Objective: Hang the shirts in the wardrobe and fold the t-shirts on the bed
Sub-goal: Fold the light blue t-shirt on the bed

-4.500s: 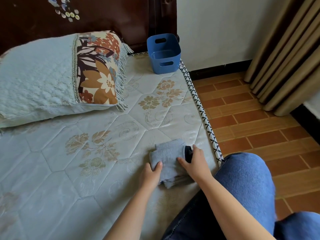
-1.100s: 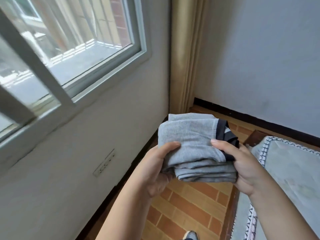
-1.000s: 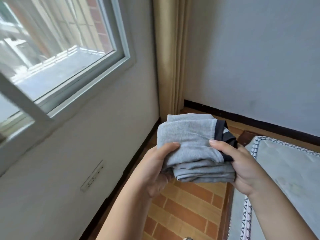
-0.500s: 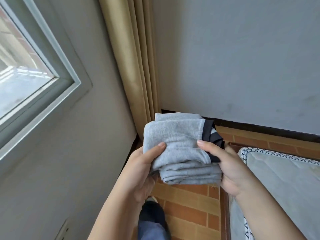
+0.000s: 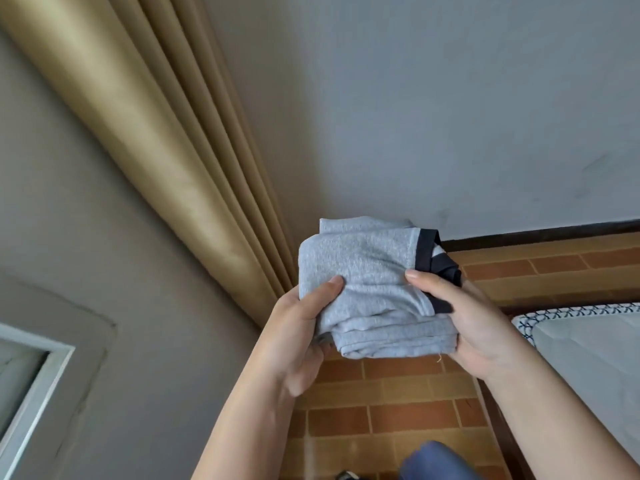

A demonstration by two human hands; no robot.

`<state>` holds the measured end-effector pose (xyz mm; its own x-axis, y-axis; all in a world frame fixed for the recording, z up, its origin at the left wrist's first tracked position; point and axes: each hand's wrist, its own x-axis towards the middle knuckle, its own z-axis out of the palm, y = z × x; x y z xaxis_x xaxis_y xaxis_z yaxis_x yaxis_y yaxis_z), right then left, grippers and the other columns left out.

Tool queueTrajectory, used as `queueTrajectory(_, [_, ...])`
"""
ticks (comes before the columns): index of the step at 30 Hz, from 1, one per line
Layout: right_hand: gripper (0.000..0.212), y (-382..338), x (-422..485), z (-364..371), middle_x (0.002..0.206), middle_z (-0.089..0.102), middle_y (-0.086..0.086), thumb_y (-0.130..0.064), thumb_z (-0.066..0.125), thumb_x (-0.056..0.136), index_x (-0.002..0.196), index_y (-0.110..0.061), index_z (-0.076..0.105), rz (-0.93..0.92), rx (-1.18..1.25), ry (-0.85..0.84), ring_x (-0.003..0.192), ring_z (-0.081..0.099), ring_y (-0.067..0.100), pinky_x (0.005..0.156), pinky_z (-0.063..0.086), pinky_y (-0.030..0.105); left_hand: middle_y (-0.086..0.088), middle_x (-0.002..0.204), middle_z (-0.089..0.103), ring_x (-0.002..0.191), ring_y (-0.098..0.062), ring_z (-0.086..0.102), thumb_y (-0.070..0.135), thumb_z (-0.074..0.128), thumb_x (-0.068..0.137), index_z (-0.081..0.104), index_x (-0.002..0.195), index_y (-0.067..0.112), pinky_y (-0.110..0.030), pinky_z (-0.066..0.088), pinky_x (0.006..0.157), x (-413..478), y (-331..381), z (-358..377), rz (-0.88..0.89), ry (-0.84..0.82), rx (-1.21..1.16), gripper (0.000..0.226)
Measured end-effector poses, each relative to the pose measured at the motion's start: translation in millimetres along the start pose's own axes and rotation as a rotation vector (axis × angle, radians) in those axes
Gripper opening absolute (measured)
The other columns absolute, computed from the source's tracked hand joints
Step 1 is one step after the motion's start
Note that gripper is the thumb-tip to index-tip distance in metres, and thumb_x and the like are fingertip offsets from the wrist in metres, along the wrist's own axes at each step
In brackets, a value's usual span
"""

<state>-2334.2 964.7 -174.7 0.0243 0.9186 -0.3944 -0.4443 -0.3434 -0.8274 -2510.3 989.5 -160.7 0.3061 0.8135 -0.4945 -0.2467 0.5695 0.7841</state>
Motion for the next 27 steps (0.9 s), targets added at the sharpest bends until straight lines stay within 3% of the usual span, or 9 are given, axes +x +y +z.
queueTrajectory(3, [0.036,-17.4,34.1,-12.9,0.095,0.074,0.001,-0.023,0.067,0.063,0.100,-0.023,0.069,-0.029,0.024,0.049,0.085,0.071,0.018,0.067,0.059,0.029,-0.017,0.107,0.069,0.100,-0.032,0.067,0.022,0.059,0.082,0.060,0.117,-0.001,-0.046,0.050,0.092,46.5,15.4,12.4,-0.029,-0.032,0.005,0.042])
queueTrajectory(8, [0.062,-58.2,100.6,-52.4,0.102,0.073,-0.002,-0.034,0.080,0.049,0.109,-0.027,0.067,-0.010,0.039,0.154,0.094,0.069,0.019,0.069,0.056,0.033,-0.017,0.107,0.069,0.097,-0.031,0.068,0.023,0.061,0.077,0.060,0.117,-0.002,-0.039,0.056,0.081,133.4,40.1,54.1,-0.051,-0.095,0.028,0.047])
queueTrajectory(11, [0.062,-91.8,143.1,-88.8,0.100,0.073,0.000,-0.033,0.080,0.047,0.107,-0.024,0.069,-0.004,0.144,0.187,0.086,0.071,0.017,0.062,0.056,0.029,-0.016,0.107,0.069,0.098,-0.031,0.067,0.023,0.063,0.074,0.060,0.115,-0.002,-0.040,0.056,0.082,191.5,59.3,94.6,-0.034,-0.136,0.070,0.049])
queueTrajectory(15, [0.078,-147.2,189.4,-139.4,0.102,0.073,0.003,-0.035,0.089,0.030,0.105,-0.022,0.072,-0.056,0.217,0.197,0.086,0.071,0.020,0.057,0.057,0.029,-0.015,0.104,0.071,0.095,-0.031,0.068,0.023,0.063,0.072,0.060,0.115,-0.001,-0.039,0.057,0.079,261.3,84.4,160.1,-0.038,-0.190,0.108,0.050])
queueTrajectory(18, [0.065,-185.2,215.5,-172.1,0.104,0.072,0.004,-0.036,0.088,0.041,0.103,-0.023,0.073,-0.116,0.201,0.214,0.090,0.071,0.022,0.061,0.056,0.033,-0.014,0.102,0.071,0.092,-0.028,0.069,0.022,0.061,0.074,0.061,0.114,0.000,-0.033,0.059,0.069,307.2,97.8,204.7,-0.054,-0.258,0.117,0.045])
queueTrajectory(22, [0.042,-217.3,239.0,-215.4,0.106,0.072,0.006,-0.025,0.061,0.071,0.112,-0.020,0.066,-0.157,0.233,0.260,0.092,0.070,0.024,0.068,0.056,0.037,-0.015,0.105,0.070,0.094,-0.030,0.069,0.023,0.059,0.075,0.061,0.116,0.001,-0.037,0.058,0.076,361.8,105.2,256.0,-0.122,-0.328,0.176,0.047])
queueTrajectory(27, [0.043,-244.7,261.6,-272.4,0.107,0.071,0.008,-0.024,0.055,0.075,0.117,-0.017,0.063,-0.231,0.320,0.395,0.091,0.070,0.025,0.067,0.060,0.034,-0.017,0.105,0.070,0.096,-0.032,0.067,0.024,0.061,0.072,0.061,0.115,-0.001,-0.039,0.056,0.080,430.6,101.1,328.9,-0.190,-0.435,0.285,0.049])
